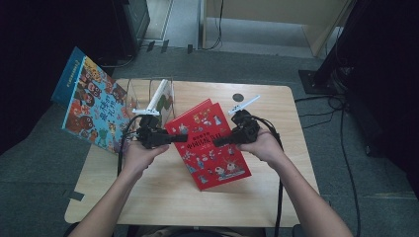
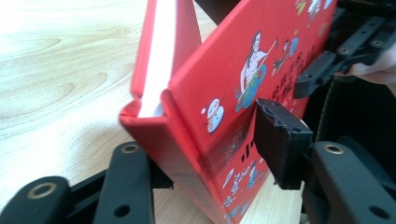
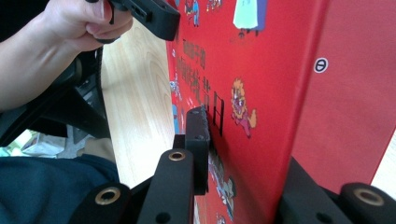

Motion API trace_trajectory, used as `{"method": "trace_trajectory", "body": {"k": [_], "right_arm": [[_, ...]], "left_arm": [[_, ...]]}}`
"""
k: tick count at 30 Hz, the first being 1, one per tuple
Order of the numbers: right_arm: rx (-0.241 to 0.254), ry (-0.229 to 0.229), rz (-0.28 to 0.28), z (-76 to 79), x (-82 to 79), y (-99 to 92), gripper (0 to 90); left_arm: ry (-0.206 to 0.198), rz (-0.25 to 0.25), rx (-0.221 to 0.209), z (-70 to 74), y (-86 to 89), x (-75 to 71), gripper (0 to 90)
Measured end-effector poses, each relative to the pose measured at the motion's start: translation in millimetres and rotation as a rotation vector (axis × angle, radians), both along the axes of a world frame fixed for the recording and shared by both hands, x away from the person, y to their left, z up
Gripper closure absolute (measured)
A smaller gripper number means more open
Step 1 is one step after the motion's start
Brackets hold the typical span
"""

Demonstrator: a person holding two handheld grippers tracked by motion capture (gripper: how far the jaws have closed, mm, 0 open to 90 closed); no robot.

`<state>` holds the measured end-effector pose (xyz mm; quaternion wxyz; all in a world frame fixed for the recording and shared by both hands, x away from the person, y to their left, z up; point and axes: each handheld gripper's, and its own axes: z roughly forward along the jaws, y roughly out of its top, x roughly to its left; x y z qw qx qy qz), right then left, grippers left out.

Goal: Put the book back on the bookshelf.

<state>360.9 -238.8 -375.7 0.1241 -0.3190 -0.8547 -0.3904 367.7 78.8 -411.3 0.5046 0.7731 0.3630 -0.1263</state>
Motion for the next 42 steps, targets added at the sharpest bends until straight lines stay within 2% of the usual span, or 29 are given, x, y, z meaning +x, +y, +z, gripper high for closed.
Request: {"method": "trace_trajectory", "body": {"k": [3, 7, 8, 9, 10, 11, 18, 19, 20, 22, 24, 25, 27, 28, 29, 30, 31, 32, 33, 34, 35, 37, 42], "right_arm": [[-0.002, 0.001, 0.004, -1.2, 1.8, -1.0, 76.9], [-0.01, -0.016, -0.028, -3.5, 7.2, -2.4, 61.4], [-0.018, -0.028, -0.051, -4.5, 8.9, -4.2, 59.1], [-0.023, -0.036, -0.068, -5.2, 10.5, -6.3, 59.0], [-0.011, -0.026, -0.057, -6.9, 11.7, -8.5, 58.2], [-0.01, -0.035, -0.053, -8.1, 11.5, -9.0, 57.0], [0.007, -0.066, -0.06, -9.8, 7.0, -15.6, 55.4], [-0.024, -0.092, -0.098, -8.7, 6.4, -22.5, 57.4], [-0.028, -0.098, -0.116, -8.7, 6.8, -26.4, 57.6], [-0.023, -0.094, -0.161, -10.5, 8.3, -36.6, 63.9], [-0.015, -0.098, -0.188, -12.8, 8.6, -41.0, 66.8], [-0.027, -0.106, -0.197, -14.2, 8.8, -41.7, 69.8], [-0.045, -0.113, -0.202, -14.8, 8.6, -41.3, 70.1], [-0.062, -0.158, -0.21, -16.3, 8.2, -40.0, 71.5], [-0.062, -0.158, -0.21, -16.3, 8.2, -40.0, 71.5], [-0.093, -0.205, -0.214, -16.0, 6.7, -37.4, 80.0], [-0.105, -0.217, -0.22, -15.3, 6.3, -36.3, 87.3], [-0.109, -0.214, -0.227, -14.7, 6.0, -35.5, 90.0], [-0.122, -0.225, -0.254, -14.2, 6.0, -34.4, 90.0], [-0.122, -0.225, -0.254, -14.2, 6.0, -34.4, 90.0], [-0.135, -0.22, -0.286, -14.2, 7.8, -34.6, 90.0], [-0.141, -0.211, -0.314, -16.0, 9.5, -35.3, 90.0], [-0.123, -0.218, -0.311, -17.4, 8.6, -27.2, 90.0]], "left_arm": [[0.008, -0.028, -0.005, 2.9, 1.0, 0.7, 58.8], [-0.029, -0.081, 0.001, 11.5, -2.3, -2.7, 68.9], [-0.035, -0.088, -0.002, 12.7, -2.3, -3.2, 71.7], [-0.031, -0.104, -0.012, 14.3, -2.6, -3.6, 74.0], [-0.035, -0.113, -0.008, 15.7, -3.7, -4.3, 75.6], [-0.035, -0.116, -0.004, 16.6, -4.3, -4.4, 76.3], [-0.044, -0.128, 0.016, 23.8, -3.3, -4.1, 76.5], [-0.046, -0.129, 0.02, 24.0, -1.8, -4.1, 79.1], [-0.046, -0.129, 0.02, 24.0, -1.8, -4.1, 80.2], [-0.045, -0.122, 0.036, 25.3, -1.4, -4.8, 80.6], [-0.059, -0.107, 0.041, 29.6, -2.9, -4.4, 80.6], [-0.059, -0.107, 0.041, 29.6, -2.9, -4.4, 80.7], [-0.068, -0.111, 0.05, 33.1, -4.2, -3.4, 80.6], [-0.074, -0.112, 0.06, 37.1, -5.6, -2.8, 80.6], [-0.074, -0.112, 0.06, 37.1, -5.6, -2.8, 80.6], [-0.082, -0.104, 0.077, 41.5, -7.0, -2.7, 80.6], [-0.085, -0.101, 0.084, 42.9, -7.2, -2.5, 80.6], [-0.085, -0.101, 0.084, 42.9, -7.2, -2.5, 80.6], [-0.097, -0.107, 0.099, 46.4, -6.7, -2.4, 80.6], [-0.097, -0.107, 0.099, 46.4, -6.7, -2.4, 80.6], [-0.099, -0.105, 0.105, 47.8, -6.4, -2.7, 80.6], [-0.103, -0.104, 0.122, 50.4, -7.1, -3.7, 80.5], [-0.119, -0.12, 0.154, 56.0, -11.3, -5.7, 80.5]]}}
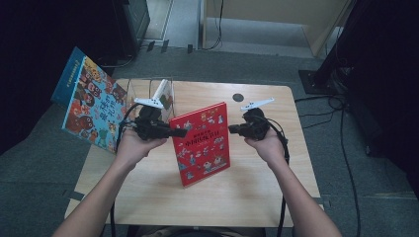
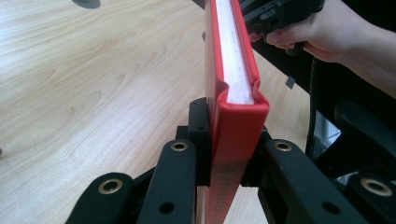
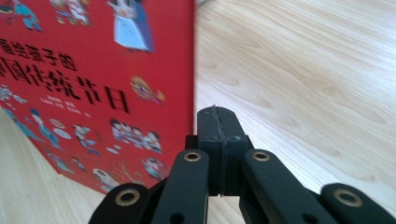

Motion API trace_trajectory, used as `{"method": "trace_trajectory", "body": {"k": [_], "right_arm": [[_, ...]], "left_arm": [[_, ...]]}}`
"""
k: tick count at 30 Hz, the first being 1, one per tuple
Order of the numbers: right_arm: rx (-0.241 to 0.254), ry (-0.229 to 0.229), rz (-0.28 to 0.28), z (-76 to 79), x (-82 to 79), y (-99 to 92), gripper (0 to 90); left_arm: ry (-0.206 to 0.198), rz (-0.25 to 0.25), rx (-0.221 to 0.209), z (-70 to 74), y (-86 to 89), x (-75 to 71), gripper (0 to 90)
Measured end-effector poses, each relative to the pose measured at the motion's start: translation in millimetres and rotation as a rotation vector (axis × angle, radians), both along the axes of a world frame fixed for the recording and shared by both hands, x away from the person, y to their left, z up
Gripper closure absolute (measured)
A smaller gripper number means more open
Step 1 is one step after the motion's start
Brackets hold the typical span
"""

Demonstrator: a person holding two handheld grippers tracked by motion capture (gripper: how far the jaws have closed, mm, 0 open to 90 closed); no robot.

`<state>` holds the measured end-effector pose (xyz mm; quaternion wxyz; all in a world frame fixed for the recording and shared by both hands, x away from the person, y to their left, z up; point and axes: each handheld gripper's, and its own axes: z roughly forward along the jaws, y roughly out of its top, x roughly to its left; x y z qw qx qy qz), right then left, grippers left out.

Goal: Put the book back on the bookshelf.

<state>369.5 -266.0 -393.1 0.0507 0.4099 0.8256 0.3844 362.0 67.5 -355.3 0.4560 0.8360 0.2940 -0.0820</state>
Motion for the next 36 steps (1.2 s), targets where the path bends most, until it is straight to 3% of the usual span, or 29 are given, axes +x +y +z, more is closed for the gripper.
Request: {"method": "trace_trajectory", "body": {"k": [4, 11, 18, 21, 27, 33, 36], "right_arm": [[-0.017, -0.011, -0.011, 0.1, -0.6, 4.8, 90.0], [0.008, -0.003, -0.046, 2.0, 0.1, 8.7, 90.0], [0.029, -0.012, -0.032, 4.0, 0.3, 13.7, 90.0], [0.029, -0.016, -0.032, 4.8, 0.1, 15.0, 90.0], [0.023, -0.025, -0.032, 4.5, -0.8, 16.8, 90.0], [0.034, -0.048, -0.027, -2.4, -1.9, 11.4, 85.5], [0.018, -0.057, -0.018, -6.2, -4.0, 9.8, 82.2]], "left_arm": [[0.01, -0.002, 0.018, 1.1, 0.0, 0.6, 80.3], [0.045, -0.013, 0.059, 4.4, -2.0, 4.2, 79.5], [0.074, -0.011, 0.106, 7.4, -6.5, 8.9, 77.8], [0.097, -0.007, 0.103, 7.2, -6.4, 10.9, 78.3], [0.1, -0.013, 0.112, 8.7, -9.4, 13.1, 78.6], [0.123, -0.013, 0.085, 10.4, -9.7, 13.0, 79.9], [0.109, -0.003, 0.079, 14.6, -9.6, 12.2, 80.0]]}}
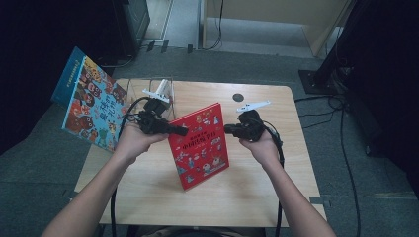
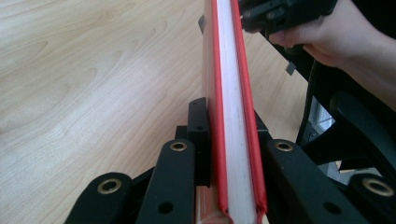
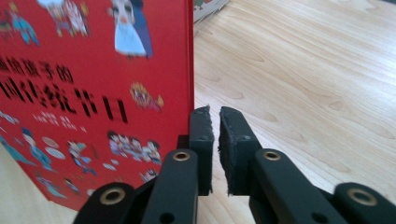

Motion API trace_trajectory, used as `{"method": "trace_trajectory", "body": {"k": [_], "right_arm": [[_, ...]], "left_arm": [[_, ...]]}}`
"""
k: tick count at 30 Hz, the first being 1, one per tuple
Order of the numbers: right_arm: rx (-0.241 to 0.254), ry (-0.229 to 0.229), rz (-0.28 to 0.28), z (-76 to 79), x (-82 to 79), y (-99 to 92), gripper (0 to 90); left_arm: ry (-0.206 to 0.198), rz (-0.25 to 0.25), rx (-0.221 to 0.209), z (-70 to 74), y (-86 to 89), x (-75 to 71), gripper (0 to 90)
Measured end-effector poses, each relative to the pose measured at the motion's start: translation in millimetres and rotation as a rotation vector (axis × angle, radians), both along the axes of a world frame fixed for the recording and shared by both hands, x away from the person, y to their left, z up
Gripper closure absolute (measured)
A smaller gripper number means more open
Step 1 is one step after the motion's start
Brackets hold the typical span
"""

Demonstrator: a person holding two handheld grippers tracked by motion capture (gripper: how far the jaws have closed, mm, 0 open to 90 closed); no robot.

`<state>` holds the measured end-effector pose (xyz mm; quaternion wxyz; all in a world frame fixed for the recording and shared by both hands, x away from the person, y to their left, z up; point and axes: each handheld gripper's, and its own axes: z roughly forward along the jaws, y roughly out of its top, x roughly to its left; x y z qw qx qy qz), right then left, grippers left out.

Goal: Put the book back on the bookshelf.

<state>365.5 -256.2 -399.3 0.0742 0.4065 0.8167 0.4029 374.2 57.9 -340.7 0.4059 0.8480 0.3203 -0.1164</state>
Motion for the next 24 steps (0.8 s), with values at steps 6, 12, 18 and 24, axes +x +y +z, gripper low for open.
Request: {"method": "trace_trajectory", "body": {"k": [6, 12, 18, 24], "right_arm": [[0.014, -0.01, -0.011, -12.1, -4.5, -6.9, 75.6], [0.008, -0.015, -0.017, -25.4, -10.8, -12.9, 69.8], [0.015, -0.046, -0.022, -40.1, -18.4, -17.2, 60.8], [-0.007, -0.036, -0.019, -57.7, -23.1, -17.2, 55.1]], "left_arm": [[-0.015, 0.002, 0.013, 10.7, 2.3, -0.7, 80.0], [-0.033, 0.025, -0.002, 23.0, 10.6, -2.0, 80.0], [-0.08, 0.044, 0.034, 34.4, 19.3, -4.9, 79.9], [-0.082, 0.084, 0.048, 39.1, 34.2, -6.2, 79.9]]}}
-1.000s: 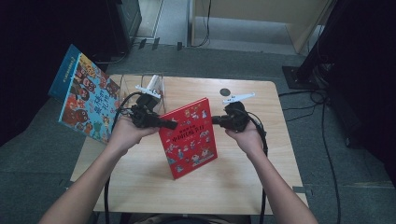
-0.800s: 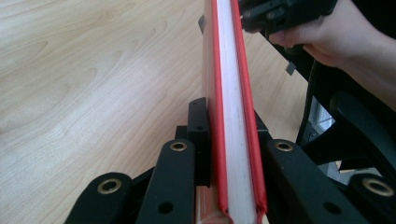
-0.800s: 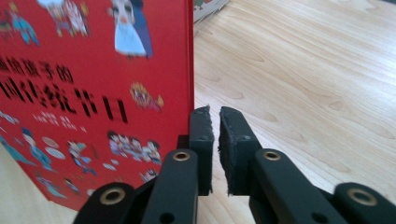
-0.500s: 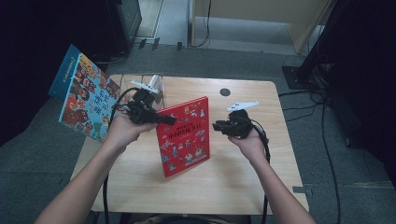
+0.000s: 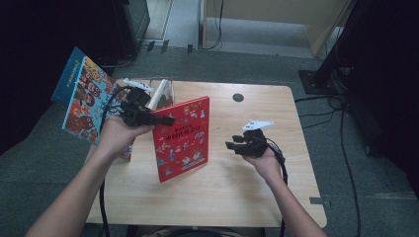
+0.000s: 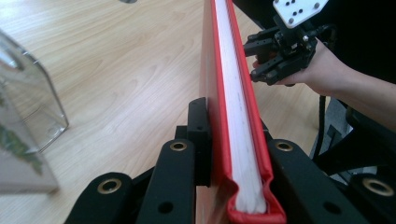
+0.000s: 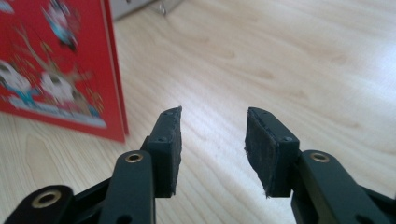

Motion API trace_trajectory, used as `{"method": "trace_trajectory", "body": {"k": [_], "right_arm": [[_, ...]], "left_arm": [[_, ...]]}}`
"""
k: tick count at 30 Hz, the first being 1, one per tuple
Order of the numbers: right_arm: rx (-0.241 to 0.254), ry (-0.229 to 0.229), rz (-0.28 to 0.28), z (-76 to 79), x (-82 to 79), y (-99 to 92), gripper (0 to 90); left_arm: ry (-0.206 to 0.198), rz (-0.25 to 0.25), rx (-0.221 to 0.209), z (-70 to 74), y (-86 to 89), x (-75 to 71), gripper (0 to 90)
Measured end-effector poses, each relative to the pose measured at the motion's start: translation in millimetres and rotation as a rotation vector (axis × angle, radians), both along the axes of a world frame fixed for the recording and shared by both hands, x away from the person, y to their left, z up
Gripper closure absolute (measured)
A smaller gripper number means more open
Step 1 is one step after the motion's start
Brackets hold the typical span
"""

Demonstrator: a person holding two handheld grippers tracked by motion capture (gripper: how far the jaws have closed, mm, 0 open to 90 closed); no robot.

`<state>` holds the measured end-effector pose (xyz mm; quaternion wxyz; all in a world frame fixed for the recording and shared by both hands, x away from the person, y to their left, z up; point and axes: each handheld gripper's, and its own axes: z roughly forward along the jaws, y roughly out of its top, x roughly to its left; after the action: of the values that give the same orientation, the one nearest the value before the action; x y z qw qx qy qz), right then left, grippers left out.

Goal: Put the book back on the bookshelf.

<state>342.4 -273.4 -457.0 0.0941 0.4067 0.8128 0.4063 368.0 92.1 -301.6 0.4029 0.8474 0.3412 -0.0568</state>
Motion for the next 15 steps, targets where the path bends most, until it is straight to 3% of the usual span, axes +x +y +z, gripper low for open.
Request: {"method": "trace_trajectory", "body": {"k": [9, 15], "right_arm": [[-0.023, 0.03, 0.0, -16.9, -0.4, 2.2, 50.3], [-0.099, 0.031, 0.015, -25.2, 2.6, 8.6, 50.8]], "left_arm": [[-0.001, 0.053, -0.009, 5.3, 23.7, -4.6, 79.9], [-0.004, 0.1, 0.003, 8.2, 42.5, -9.7, 79.9]]}}
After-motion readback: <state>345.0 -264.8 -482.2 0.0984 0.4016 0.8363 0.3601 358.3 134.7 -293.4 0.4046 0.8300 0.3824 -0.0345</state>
